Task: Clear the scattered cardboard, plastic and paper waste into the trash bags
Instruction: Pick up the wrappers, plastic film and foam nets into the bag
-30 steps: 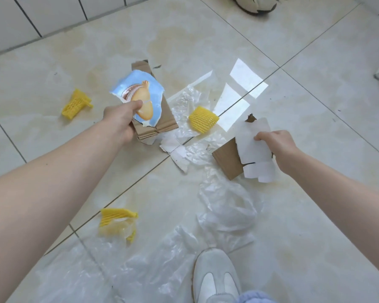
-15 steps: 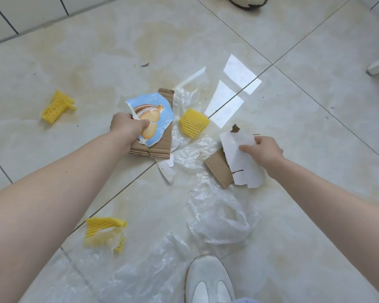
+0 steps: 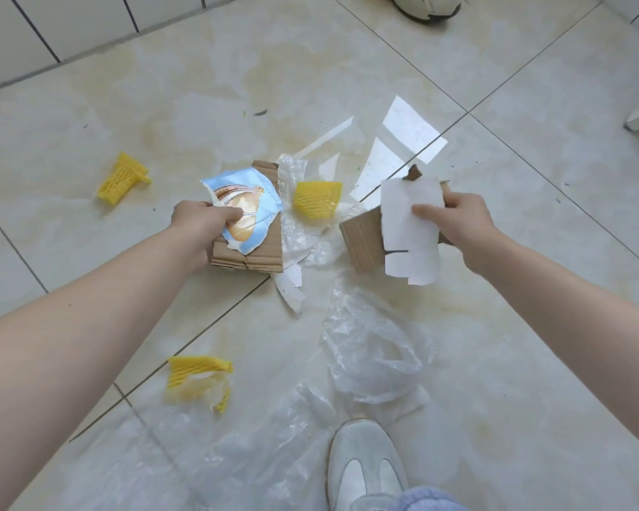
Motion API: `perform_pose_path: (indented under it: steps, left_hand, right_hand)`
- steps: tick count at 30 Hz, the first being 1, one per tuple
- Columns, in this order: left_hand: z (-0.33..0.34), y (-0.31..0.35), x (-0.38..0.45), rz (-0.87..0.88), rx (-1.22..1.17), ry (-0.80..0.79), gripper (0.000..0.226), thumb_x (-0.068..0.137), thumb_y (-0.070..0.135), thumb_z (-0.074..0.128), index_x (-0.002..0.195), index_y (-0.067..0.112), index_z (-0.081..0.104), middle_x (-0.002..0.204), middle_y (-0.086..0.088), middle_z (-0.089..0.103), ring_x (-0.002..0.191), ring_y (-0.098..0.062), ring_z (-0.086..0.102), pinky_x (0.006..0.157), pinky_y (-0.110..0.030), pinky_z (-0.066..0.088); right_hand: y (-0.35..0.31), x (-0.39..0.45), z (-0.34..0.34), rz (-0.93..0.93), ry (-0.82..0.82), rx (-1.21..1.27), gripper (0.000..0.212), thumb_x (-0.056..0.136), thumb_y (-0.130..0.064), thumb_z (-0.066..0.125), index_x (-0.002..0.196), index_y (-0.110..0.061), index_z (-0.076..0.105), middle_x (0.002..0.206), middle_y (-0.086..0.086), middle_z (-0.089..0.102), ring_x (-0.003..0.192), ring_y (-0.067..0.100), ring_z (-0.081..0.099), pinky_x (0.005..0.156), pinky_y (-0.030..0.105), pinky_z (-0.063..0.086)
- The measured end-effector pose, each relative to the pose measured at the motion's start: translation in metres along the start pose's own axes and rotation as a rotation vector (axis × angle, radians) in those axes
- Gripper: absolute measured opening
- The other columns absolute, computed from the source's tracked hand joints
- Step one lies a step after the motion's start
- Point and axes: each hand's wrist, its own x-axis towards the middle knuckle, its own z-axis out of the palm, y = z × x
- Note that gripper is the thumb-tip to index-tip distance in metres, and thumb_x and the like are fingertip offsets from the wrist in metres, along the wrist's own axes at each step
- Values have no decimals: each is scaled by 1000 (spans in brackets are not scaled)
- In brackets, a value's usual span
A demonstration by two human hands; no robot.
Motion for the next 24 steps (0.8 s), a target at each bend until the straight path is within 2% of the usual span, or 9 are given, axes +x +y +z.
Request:
perform_pose_path:
  steps: [1,2,4,5,9,13,18,21,24]
  left_hand:
    - [-5,-1,-3,-8,-24,-9,10,81,8,70,80,12,60,86,-7,66,63,-19,61,48,-20,51]
    - [-11,-3,-5,-14,-49,-14,10,81,9,70,80,13,60,88,-7,67,66,-19,63,52,-21,53]
    - [-25,-7,-10,-22,-90,-22,10,81,12,70,84,15,61,97,-8,68,76,-23,64,71,-32,54]
    - [-32,-9,-13,-27,-103,-27,10,82,13,70,85,15,61,98,-8,68,76,-23,64,72,-34,53]
    - [-59,-21,-31,-51,-163,-82,12,87,17,65,98,18,61,86,0,69,53,-10,67,46,-18,49]
    - [-89,-38,-52,-73,-217,-135,21,90,18,61,111,20,61,93,0,73,61,-12,71,55,-24,56]
    - [-127,-69,-72,-65,-225,-90,26,90,17,61,116,17,62,99,-3,73,66,-14,71,70,-33,55]
    - [-146,-85,-82,-62,-232,-21,25,90,16,62,115,18,62,102,-4,72,67,-15,70,64,-30,55]
    - [-163,-95,-91,-64,-257,13,24,90,17,62,114,19,61,101,-3,73,63,-13,70,53,-24,55]
  right_hand:
    - [-7,-3,0,-8,-3,44,5,84,-16,66,88,-17,67,87,0,67,75,15,65,68,30,54]
    - [-12,-7,2,-14,-3,86,5,84,-15,66,89,-16,66,85,0,66,71,14,63,66,27,53]
    - [-22,-16,8,-18,-13,143,3,84,-16,66,87,-15,66,80,0,64,64,14,60,63,27,51]
    - [-25,-20,12,-12,-43,153,5,84,-16,67,88,-14,66,78,0,63,61,15,59,62,27,50]
    - [-25,-40,37,93,-357,16,15,83,-18,68,97,-11,68,77,1,61,56,16,52,58,25,45]
    - [-8,-63,73,174,-588,-95,24,81,-18,70,104,-9,70,88,4,67,73,21,56,66,28,46]
    - [5,-86,119,163,-539,-96,24,82,-16,68,105,-6,68,92,8,69,71,22,63,67,32,51]
    - [2,-92,139,137,-513,-102,18,83,-15,67,100,-8,68,89,9,68,68,24,65,60,32,52]
    - [-2,-95,158,128,-457,-176,23,82,-15,67,101,-3,67,97,18,69,80,35,67,67,42,54]
